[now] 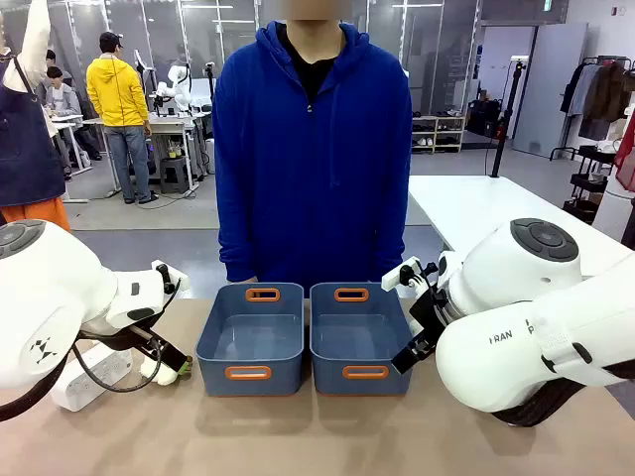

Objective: Sort the digital clocks into the basket.
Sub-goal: Pick up the Digital clock from the table and place it into the empty Plastic storage basket.

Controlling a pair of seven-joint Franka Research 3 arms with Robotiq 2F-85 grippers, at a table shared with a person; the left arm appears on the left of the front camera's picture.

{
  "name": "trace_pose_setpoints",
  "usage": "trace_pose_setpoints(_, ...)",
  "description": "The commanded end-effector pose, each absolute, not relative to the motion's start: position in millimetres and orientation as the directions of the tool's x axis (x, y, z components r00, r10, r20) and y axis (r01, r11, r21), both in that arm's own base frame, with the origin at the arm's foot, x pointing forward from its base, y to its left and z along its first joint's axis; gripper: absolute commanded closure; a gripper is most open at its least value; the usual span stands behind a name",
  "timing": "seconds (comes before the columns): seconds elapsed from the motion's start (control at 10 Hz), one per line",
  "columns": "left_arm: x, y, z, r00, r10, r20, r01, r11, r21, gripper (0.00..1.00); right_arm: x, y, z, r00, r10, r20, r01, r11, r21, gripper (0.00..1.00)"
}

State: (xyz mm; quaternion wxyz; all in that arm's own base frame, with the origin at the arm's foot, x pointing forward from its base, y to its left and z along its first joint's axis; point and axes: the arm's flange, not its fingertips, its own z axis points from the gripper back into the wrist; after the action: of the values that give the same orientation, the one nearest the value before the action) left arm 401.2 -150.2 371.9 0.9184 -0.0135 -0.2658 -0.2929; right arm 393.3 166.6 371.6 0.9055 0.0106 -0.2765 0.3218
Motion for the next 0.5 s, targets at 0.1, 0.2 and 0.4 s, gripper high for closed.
trace_pose_setpoints(0.1, 401.1, -150.5, 371.9, 0.687, -0.531, 0.496, 0.546, 0.828, 0.131, 0.0, 393.3, 166.6, 371.6, 0.64, 0.577, 0.508, -0.589, 0.793, -0.159, 0.0)
trace_pose_setpoints(0.2, 401.1, -150.5, 371.9, 0.687, -0.531, 0.496, 0.546, 0.828, 0.131, 0.0, 393.3, 166.6, 371.6, 0.64, 0.577, 0.508, -0.589, 0.793, -0.159, 0.0)
trace_pose_setpoints(0.4, 401.1, -150.5, 371.9, 0.687, -0.531, 0.496, 0.546, 0.828, 0.131, 0.0, 393.3, 166.6, 371.6, 0.64, 0.577, 0.508, -0.589, 0.793, -0.159, 0.0)
